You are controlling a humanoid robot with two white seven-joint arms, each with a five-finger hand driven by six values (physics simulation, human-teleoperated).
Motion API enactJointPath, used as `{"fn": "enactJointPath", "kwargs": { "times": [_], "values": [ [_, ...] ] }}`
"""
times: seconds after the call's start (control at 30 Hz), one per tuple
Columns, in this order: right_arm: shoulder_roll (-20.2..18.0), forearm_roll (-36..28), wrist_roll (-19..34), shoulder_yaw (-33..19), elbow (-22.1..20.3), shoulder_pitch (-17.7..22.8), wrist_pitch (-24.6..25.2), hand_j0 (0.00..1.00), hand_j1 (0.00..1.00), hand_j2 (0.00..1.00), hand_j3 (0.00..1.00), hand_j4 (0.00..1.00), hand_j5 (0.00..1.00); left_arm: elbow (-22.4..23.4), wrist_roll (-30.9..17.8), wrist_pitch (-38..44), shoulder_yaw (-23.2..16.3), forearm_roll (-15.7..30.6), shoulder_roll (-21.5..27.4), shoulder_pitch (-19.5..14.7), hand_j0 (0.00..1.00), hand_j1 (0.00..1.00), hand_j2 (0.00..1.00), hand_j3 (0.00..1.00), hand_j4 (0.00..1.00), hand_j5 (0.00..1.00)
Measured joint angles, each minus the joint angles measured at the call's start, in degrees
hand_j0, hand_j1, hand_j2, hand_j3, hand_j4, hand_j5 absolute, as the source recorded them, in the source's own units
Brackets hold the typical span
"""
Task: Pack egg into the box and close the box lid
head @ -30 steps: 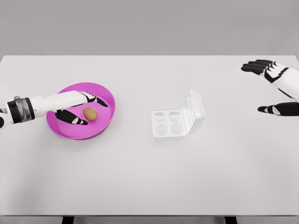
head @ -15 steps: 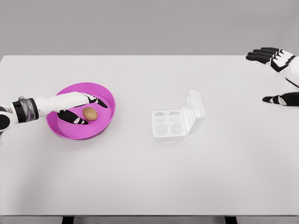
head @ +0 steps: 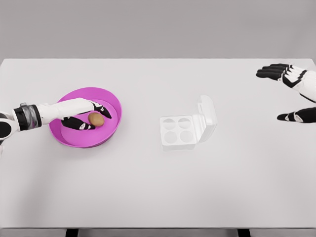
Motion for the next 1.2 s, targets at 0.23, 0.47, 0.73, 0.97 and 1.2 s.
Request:
{"fn": "enactJointPath", "kwargs": {
  "times": [0.23, 0.47, 0.73, 0.97, 1.2],
  "values": [
    [0.66, 0.96, 0.00, 0.62, 0.01, -0.18, 0.01, 1.00, 1.00, 1.00, 1.00, 1.00, 1.00, 0.00, 0.00, 0.01, -0.02, 0.12, 0.07, 0.00, 0.48, 0.48, 0.48, 0.48, 0.48, 0.48],
    [1.27, 1.20, 0.00, 1.77, 0.01, -0.35, 0.00, 1.00, 1.00, 1.00, 1.00, 1.00, 1.00, -0.15, -0.02, -0.01, 0.17, 0.32, 0.00, -0.09, 0.43, 0.43, 0.43, 0.43, 0.43, 0.43],
    [1.32, 1.22, 0.00, 2.21, 0.01, -0.88, 0.01, 1.00, 1.00, 1.00, 1.00, 1.00, 1.00, -1.26, -0.02, -0.02, 1.85, 0.79, -0.11, -0.09, 0.41, 0.41, 0.41, 0.41, 0.41, 0.41],
    [1.36, 1.22, 0.00, 2.26, 0.01, -0.88, 0.01, 1.00, 1.00, 1.00, 1.00, 1.00, 1.00, -5.21, -0.03, -0.02, 3.91, 0.99, -0.12, 0.35, 0.40, 0.40, 0.40, 0.40, 0.40, 0.40],
    [1.01, 1.22, 0.00, 2.29, 0.01, -0.97, 0.01, 1.00, 1.00, 1.00, 1.00, 1.00, 1.00, -9.07, -0.03, -0.03, 5.62, 1.03, -0.05, 0.62, 0.40, 0.40, 0.40, 0.40, 0.40, 0.40]
  ]
}}
